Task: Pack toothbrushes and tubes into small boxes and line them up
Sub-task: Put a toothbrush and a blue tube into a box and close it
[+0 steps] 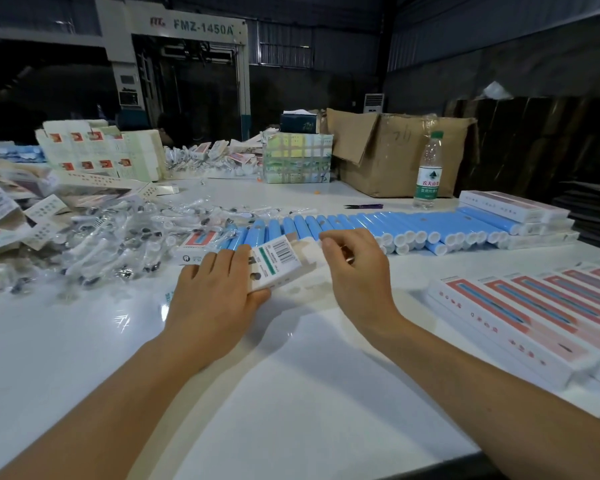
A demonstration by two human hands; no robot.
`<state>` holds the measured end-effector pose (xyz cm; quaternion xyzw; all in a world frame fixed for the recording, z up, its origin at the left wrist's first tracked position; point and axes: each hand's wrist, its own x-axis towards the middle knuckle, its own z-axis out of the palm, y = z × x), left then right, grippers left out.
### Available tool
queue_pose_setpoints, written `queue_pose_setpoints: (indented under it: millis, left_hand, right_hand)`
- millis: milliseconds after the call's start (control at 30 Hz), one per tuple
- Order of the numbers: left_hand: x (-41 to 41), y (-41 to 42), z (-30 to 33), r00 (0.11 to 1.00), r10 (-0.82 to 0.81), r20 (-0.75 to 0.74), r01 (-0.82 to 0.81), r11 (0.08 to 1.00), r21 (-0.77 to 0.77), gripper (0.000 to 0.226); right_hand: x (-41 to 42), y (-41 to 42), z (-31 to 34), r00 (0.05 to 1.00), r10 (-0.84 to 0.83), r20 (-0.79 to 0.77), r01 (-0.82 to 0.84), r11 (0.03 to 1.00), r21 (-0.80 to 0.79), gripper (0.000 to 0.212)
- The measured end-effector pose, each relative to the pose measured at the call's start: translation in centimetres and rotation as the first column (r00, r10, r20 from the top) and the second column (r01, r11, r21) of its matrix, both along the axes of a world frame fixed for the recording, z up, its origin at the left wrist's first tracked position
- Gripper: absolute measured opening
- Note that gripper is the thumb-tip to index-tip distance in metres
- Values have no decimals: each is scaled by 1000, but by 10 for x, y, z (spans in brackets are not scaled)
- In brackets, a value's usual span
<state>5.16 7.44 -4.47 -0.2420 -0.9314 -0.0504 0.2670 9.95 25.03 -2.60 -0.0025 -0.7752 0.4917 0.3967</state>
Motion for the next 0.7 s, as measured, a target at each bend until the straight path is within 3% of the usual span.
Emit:
queue_pose_setpoints:
  millis: [200,333,567,700]
  left_hand:
    - [-7,1,-2,997,72,-12,-72,997,-18,64]
    - [-10,3,-3,996,87,-6,-87,996,-22,64]
    - [-7,6,-5,993,101,-57,-105,993,-61,67]
    - [-5,12,-7,996,82,-45,-85,994,-62,64]
  right_hand:
    - [-3,-10,-8,977,116,180,-88,984,-155,30]
    - [-7,-11,-13,976,115,186,-87,984,-153,9]
    - [-13,-11,-16,969,102,224,-61,981,-186,26]
    - [-12,-16,-18,970,96,223,-61,985,-160,17]
